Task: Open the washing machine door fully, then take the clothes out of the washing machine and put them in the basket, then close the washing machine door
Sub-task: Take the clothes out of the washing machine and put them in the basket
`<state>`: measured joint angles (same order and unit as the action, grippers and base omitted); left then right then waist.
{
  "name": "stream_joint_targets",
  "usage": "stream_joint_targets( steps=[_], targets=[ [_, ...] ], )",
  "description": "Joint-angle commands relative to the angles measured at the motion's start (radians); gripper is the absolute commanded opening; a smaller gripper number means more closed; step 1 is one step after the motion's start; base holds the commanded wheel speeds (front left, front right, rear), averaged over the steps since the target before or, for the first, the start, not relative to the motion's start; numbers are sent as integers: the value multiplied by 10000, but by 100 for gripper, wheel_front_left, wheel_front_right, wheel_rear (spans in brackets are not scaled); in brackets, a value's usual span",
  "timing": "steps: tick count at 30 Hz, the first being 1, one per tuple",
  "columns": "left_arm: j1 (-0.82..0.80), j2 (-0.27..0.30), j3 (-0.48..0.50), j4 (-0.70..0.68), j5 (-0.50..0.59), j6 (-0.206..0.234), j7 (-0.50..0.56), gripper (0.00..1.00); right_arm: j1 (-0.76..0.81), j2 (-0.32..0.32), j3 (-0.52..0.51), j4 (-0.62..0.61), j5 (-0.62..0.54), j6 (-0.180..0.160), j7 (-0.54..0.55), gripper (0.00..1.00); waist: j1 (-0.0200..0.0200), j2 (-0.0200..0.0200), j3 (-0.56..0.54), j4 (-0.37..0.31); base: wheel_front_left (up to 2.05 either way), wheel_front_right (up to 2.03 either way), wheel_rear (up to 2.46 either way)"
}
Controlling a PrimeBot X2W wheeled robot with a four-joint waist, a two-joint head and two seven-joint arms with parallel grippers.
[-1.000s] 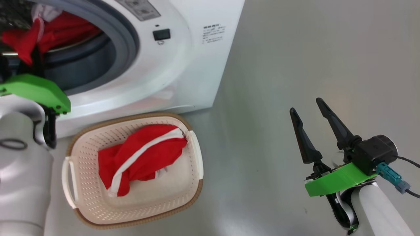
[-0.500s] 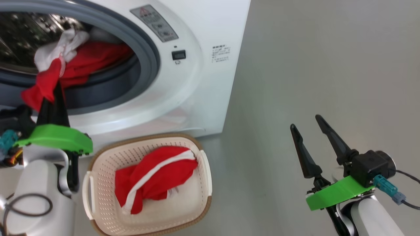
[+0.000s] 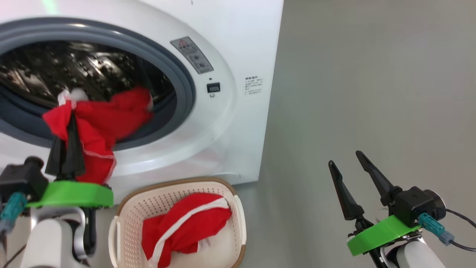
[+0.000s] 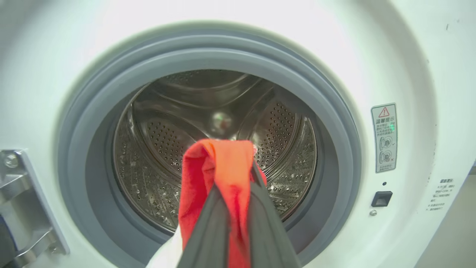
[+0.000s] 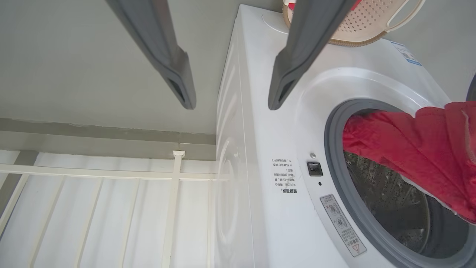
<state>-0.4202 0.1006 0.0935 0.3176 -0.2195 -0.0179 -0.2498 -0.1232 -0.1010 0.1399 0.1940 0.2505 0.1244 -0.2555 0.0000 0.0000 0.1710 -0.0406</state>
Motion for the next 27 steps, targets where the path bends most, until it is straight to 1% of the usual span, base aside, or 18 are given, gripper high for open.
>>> stream_joint_targets(
  steps=[1, 5, 9, 10, 11, 15, 20, 24, 27],
  targets=[
    [249, 281, 368, -659, 131, 14, -120, 0, 16, -85, 194, -209, -73, 63, -63, 100, 0, 0, -431, 101, 0, 0, 0],
    [799, 197, 315, -1523, 199, 42, -120, 0, 136, -66, 243, -170, -63, 63, -63, 100, 0, 0, -666, 102, 0, 0, 0],
    [1368, 66, 110, -2544, 334, 222, 39, 0, 269, -37, 271, -167, -100, 63, -63, 100, 0, 0, -795, 98, 0, 0, 0],
    [1635, -15, -19, -3047, 329, 281, 200, 0, 312, -28, 266, -189, -105, 63, -63, 100, 0, 0, -781, 89, 0, 0, 0],
    [1755, -60, -78, -3273, 298, 310, 277, 0, 322, -28, 259, -202, -104, 63, -63, 100, 0, 0, -759, 87, 0, 0, 0],
    [2085, -162, -260, -3665, 189, 363, 502, 0, 320, -36, 245, -241, -109, 63, -63, 100, 0, 0, -662, 88, 0, 0, 0],
    [2372, -320, -496, -3269, -294, 399, 661, 0, 210, -65, 276, -311, -110, 63, -63, 100, 0, 0, -269, 76, 0, 0, 0],
    [2212, -381, -701, -2376, -499, 405, 524, 0, 58, -98, 266, -358, -97, 63, -63, 100, 0, 0, 164, 63, 0, 0, 0],
    [1865, -403, -736, -1474, -696, 311, 327, 0, -97, -107, 256, -400, -94, 63, -63, 100, 0, 0, 522, 35, 0, 0, 0]
  ],
)
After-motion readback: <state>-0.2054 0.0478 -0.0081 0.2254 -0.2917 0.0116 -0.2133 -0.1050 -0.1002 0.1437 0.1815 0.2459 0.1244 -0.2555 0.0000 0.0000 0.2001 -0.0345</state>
